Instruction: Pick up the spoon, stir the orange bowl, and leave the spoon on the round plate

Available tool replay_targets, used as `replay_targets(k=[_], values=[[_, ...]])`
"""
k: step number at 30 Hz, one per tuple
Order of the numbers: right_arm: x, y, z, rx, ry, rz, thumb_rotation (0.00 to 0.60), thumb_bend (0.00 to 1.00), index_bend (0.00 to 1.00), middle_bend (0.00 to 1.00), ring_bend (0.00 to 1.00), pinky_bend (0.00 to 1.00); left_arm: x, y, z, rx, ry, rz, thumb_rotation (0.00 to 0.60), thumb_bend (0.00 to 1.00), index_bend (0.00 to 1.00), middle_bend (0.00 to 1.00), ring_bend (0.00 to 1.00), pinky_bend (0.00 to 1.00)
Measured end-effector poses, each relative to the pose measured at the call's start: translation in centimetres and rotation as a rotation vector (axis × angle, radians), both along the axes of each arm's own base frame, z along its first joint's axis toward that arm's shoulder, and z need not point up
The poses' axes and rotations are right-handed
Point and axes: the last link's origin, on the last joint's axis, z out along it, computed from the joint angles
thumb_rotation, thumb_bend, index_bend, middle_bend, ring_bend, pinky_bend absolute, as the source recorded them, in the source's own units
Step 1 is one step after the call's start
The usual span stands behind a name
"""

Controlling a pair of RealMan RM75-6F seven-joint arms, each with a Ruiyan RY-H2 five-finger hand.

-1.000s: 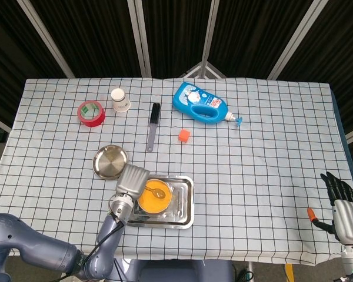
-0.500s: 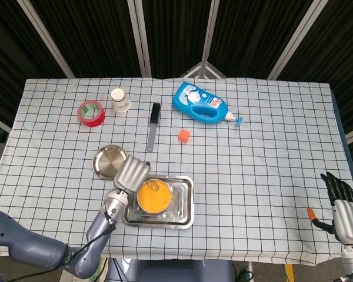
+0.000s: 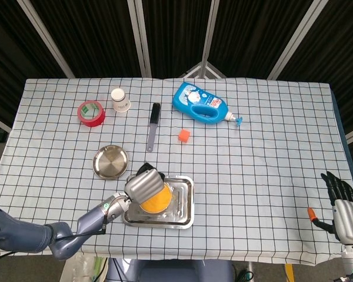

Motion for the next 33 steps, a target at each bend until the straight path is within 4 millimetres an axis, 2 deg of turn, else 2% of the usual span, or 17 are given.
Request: replay_targets(k=[7,24,33], values=[[0.0,0.0,0.0,-0.001,-0.003,0.0,0.6,0.39,0.0,0.0,0.0,0.0,-0.4,0.6,-0.3,0.025,0.111,-0.071,0.6,0.64,0.82,1.0,1.0,1.0],[0.0,0.0,0.0,0.002,-0.006,-0.002,0.6,0.39,0.0,0.0,0.0,0.0,0.7,1.5,-0.9,0.085,0.184,-0.124,0.6,0.64,0.82,1.0,1.0,1.0],[0.0,-0.1,0.0,0.0,-0.008,-0.002,0.6,0.39,0.0,0.0,0.0,0.0,1.1,0.7,-2.3,0.066,0.207,-0.136,0.6,0.64,0.82,1.0,1.0,1.0]])
